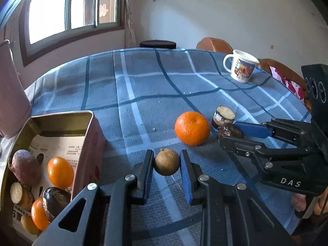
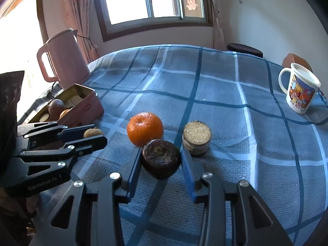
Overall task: Organize fruits
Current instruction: 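Grasp another dark brown fruit with the right tool while the left tool grasps a tan fruit, then lift the dark brown fruit and the tan fruit off the table with both tools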
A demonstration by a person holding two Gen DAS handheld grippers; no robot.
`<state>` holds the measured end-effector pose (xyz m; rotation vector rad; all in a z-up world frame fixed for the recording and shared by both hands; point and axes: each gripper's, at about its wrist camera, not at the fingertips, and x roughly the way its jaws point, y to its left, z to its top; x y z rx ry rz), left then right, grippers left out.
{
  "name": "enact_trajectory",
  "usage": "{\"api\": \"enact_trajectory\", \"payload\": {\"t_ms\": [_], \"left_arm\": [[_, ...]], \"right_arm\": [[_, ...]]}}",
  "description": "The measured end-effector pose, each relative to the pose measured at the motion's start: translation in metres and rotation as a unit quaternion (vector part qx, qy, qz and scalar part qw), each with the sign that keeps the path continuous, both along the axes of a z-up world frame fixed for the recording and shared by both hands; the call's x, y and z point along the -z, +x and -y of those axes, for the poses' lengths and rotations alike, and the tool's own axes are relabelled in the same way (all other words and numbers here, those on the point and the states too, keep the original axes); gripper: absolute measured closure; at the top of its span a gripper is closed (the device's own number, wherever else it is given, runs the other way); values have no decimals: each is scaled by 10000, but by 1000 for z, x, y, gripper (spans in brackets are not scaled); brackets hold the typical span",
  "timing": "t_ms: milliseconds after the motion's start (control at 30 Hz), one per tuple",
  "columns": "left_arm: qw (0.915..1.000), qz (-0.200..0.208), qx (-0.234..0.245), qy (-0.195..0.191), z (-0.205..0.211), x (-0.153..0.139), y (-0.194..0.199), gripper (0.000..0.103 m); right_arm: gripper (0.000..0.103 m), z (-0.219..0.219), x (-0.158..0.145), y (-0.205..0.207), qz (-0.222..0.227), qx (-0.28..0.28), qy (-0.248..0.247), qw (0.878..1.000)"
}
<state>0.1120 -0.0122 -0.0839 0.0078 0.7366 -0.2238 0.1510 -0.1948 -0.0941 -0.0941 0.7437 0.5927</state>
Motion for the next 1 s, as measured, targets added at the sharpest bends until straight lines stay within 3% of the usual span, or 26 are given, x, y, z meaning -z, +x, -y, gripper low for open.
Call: {"api": "enact_trajectory", "payload": {"t_ms": [433,1000], "left_arm": [[9961,778,-388,-146,-3,-18,-20,76],[9911,1222,-507,-139,-2,-25,-33,76]], "right_arm": [[61,4,-10,-13,435,-34,157,9989],[61,6,-21,-30,981,-78,277,9948]]}}
